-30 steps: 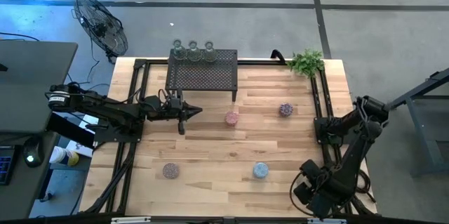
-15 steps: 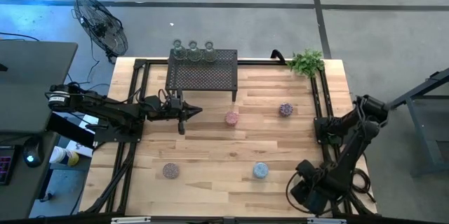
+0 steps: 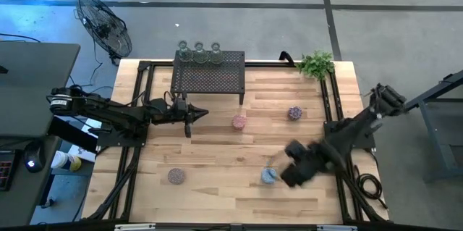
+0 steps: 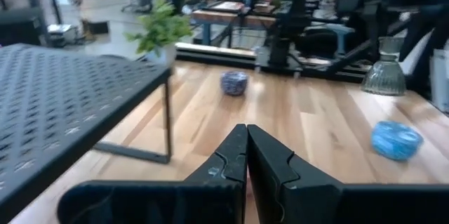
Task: Pick & Place candle stick holders
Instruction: Put the green glass candle holder on the shelf
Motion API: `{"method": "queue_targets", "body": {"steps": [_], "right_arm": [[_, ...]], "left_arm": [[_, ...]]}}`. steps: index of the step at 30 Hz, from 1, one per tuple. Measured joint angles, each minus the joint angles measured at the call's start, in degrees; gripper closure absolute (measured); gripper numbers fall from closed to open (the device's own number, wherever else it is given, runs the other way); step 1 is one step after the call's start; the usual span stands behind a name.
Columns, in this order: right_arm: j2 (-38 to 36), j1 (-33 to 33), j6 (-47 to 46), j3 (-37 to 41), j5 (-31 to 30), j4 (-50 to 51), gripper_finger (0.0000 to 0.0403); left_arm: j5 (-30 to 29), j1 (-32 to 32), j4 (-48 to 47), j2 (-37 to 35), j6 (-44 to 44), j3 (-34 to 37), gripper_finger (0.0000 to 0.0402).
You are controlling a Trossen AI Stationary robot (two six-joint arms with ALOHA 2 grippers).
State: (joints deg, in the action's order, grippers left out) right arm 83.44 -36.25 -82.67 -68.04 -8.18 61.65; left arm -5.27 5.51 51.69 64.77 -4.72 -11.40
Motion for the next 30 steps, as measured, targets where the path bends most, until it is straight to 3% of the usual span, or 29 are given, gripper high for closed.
{"method": "queue_targets", "body": {"steps": [4, 10, 16, 22, 26, 30], "right_arm": [[-0.96, 12.62, 21.14, -2.96, -2.04, -2.02, 0.0247], [0.65, 28.7, 44.71, -10.45, 0.96, -6.1, 0.0243], [6.58, 41.32, 60.0, -23.89, 3.65, -3.34, 0.0248], [16.38, 49.18, 71.1, -36.1, 4.02, 10.62, 0.0239], [18.75, 49.86, 74.25, -34.18, 3.56, 12.21, 0.0248], [18.73, 50.18, 74.49, -24.69, 4.94, 7.22, 0.0243]], "left_arm": [[3.45, 3.12, -0.3, -0.02, -2.36, 0.0, 0.0396], [4.71, 5.55, -3.79, -0.02, -3.28, -0.02, 0.0396], [4.69, 5.75, -3.38, -0.09, -3.2, 0.0, 0.0396], [4.85, 5.75, -3.42, -0.1, -3.01, 0.0, 0.0396], [5.94, 5.75, -3.71, -0.11, -3.05, 0.0, 0.0396], [7.09, 5.73, -4.71, -0.11, -3.23, 0.0, 0.0396]]}}
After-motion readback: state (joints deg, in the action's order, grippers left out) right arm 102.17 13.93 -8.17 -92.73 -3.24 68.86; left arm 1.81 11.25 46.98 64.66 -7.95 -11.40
